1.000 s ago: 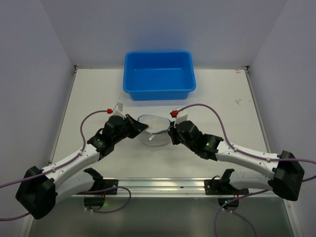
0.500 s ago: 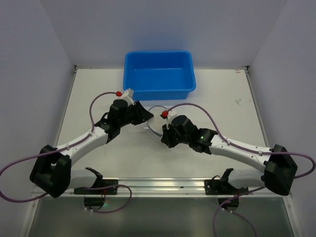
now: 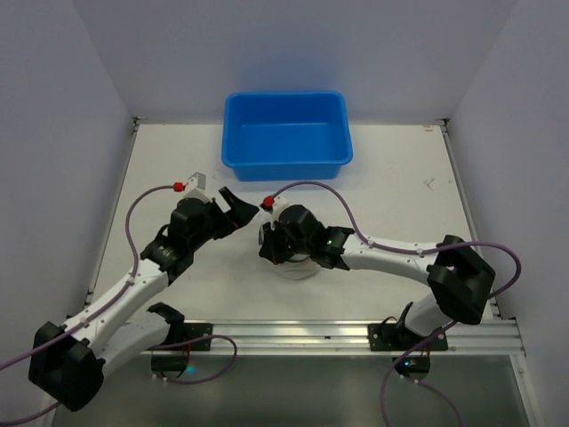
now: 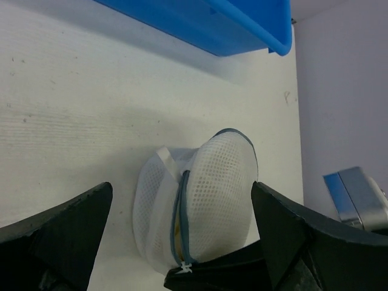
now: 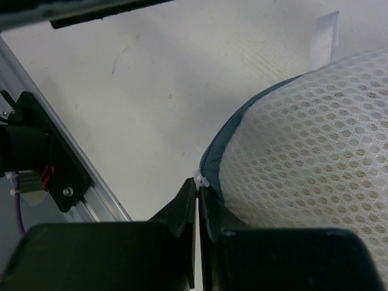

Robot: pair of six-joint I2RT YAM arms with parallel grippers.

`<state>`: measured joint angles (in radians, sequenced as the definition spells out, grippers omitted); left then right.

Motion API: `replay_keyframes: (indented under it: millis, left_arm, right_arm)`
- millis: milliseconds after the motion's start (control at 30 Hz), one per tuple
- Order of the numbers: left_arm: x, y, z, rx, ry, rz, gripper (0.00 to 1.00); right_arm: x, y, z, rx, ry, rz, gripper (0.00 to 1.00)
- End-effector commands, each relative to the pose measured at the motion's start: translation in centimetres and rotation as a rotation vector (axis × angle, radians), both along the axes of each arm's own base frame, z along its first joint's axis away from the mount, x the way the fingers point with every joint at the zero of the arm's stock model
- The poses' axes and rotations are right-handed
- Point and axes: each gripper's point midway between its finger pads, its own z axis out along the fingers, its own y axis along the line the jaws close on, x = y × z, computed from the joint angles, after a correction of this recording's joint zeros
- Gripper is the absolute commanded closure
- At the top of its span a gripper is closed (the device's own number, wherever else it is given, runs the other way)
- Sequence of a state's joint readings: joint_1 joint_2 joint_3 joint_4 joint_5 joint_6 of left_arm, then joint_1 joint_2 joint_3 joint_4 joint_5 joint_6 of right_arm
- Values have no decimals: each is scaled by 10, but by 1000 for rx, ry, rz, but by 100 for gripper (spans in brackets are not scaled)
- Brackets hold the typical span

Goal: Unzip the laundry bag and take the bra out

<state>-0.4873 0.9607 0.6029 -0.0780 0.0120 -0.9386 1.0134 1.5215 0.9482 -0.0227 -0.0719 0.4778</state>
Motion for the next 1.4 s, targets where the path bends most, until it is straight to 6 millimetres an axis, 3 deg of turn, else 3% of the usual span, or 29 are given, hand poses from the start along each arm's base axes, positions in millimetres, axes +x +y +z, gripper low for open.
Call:
replay_keyframes:
  millis: [0,133,333,400,433,533,567,633,867,1067,1233,1367]
  left_arm:
    - [-11,4,-20,-57,64,36,1]
    - [-18,-32,-26,-149,115,-112,6]
    - [-25,-53,-39,-187,140,-143,17]
    - [-26,-57,-40,-203,146,-157,30]
    - [-26,-59,-38,-213,143,-158,47]
    - [-24,-57,-38,-207,135,-144,75]
    - [-22,-56,-37,-202,131,-134,90]
    - [-20,-52,-41,-180,134,-118,100]
    - [-7,-42,-45,-122,124,-98,100]
    - [-1,-40,-41,-64,88,-155,100]
    - [14,-34,-40,42,45,-217,100]
    - [38,-43,-25,70,2,-296,100]
  right_arm:
    - [9,20,24,97,-40,-3,100]
    - [9,18,22,100,-42,-13,100]
    - [11,11,27,105,-62,-39,100]
    - [11,9,28,102,-64,-45,100]
    - [10,8,27,96,-63,-46,100]
    - [8,2,23,78,-60,-52,100]
    - [6,-3,18,59,-57,-51,100]
    - [4,-13,20,37,-70,-52,100]
    - [-11,-81,-1,-97,-42,-101,100]
    - [-1,-137,-17,-234,-15,-213,100]
    - [8,-154,-17,-267,6,-259,100]
    - [10,-134,1,-209,0,-186,100]
